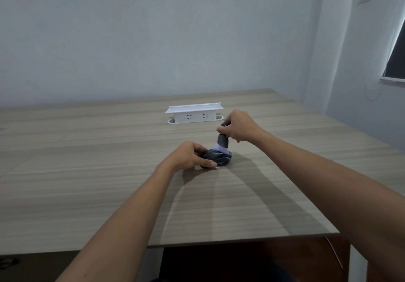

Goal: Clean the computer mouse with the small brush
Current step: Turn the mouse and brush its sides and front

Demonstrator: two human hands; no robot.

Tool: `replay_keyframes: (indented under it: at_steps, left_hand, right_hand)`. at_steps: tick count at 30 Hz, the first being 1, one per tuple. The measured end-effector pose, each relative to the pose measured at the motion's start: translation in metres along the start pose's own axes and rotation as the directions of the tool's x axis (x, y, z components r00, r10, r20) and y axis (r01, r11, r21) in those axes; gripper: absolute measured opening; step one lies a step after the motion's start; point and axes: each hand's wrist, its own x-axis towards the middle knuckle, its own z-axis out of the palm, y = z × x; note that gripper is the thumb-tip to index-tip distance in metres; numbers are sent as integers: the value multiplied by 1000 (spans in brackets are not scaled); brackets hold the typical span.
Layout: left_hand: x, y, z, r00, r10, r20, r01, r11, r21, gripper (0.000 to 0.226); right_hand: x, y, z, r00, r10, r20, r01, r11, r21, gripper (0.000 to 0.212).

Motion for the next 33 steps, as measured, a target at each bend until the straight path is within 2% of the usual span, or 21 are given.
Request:
replay_keyframes:
  at_steps: [3, 8, 12, 17, 20, 22, 28, 33]
  left_hand:
    - [1, -1, -1, 1000, -2, -3, 2, 1000, 0, 49]
    - [0, 0, -2, 1000, -29, -8, 29, 999, -43, 31]
    - [-1, 0, 0, 1000, -4, 3, 4, 1000, -24, 39]
    - [-4, 1, 2, 999, -4, -32, 3, 1000, -30, 34]
    - [-6, 2, 2, 999, -22, -29, 21, 999, -50, 21]
    - [-7, 3, 2, 999, -27, -20, 26, 997, -69, 16]
    - [-6, 5, 3, 999, -4, -33, 4, 1000, -2, 47]
    - [-5, 4, 3, 1000, -4, -31, 5, 1000, 16, 48]
  right_hand:
    - [-2, -6, 5, 1000, -27, -10, 27, 999, 29, 28]
    - [-6, -23, 23, 995, -87, 47, 86, 996, 29, 27]
    - [-6, -15, 13, 997, -73, 26, 74, 997, -20, 27]
    - [-9, -11, 7, 995, -89, -34, 87, 995, -45, 28]
    - [-14, -18, 20, 994, -111, -16, 112, 994, 9, 29]
    - [-18, -19, 25, 992, -123, -21, 122, 992, -23, 32]
    - [-18, -5, 4, 992, -106, -74, 99, 991, -93, 27]
    - [-17, -2, 3, 993, -99, -70, 95, 994, -59, 28]
